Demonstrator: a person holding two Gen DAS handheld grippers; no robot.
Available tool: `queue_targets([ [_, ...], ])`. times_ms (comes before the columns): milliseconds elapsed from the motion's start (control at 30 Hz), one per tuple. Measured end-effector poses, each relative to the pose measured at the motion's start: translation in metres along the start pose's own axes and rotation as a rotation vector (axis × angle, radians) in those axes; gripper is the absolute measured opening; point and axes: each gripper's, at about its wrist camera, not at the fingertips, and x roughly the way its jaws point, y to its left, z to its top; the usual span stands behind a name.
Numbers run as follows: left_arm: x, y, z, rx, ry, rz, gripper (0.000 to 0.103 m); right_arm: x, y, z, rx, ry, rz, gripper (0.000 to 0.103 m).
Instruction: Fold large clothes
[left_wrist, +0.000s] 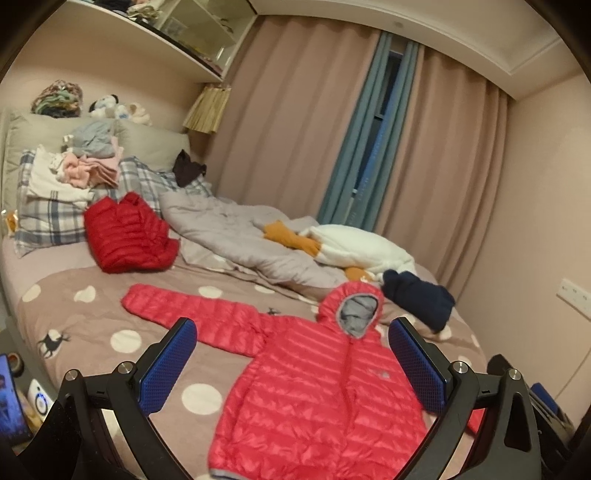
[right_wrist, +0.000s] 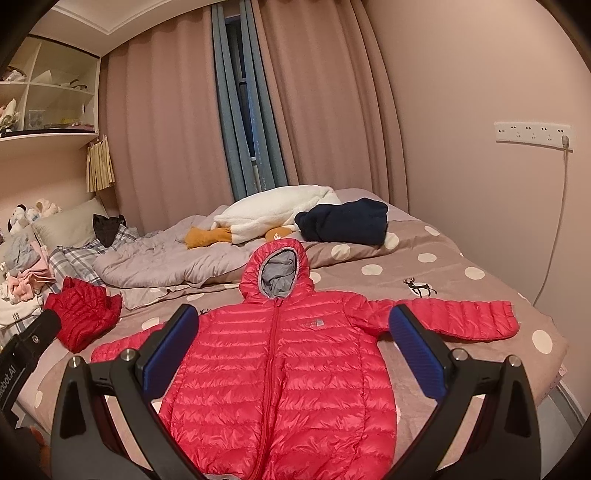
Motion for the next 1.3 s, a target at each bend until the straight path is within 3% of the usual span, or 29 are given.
queue_targets([
  [433,-0.001,-0.008,-0.002,0.018,0.018,-0.075,0.102,0.002,-0.008,0.002,-0.002,-0.001,-0.048,0.103],
  [767,0.002,-0.009,-0.001,-0.014,0.003,-0.068,0.102,0.005,-0.014,0.001,0.012,0.009,-0.033,0.103],
  [1300,0.005,0.004,0.003,-0.062,0.029,-0.11,0.102,0.007,-0.024,0.006,0.071,0.001,-0.112,0.103],
])
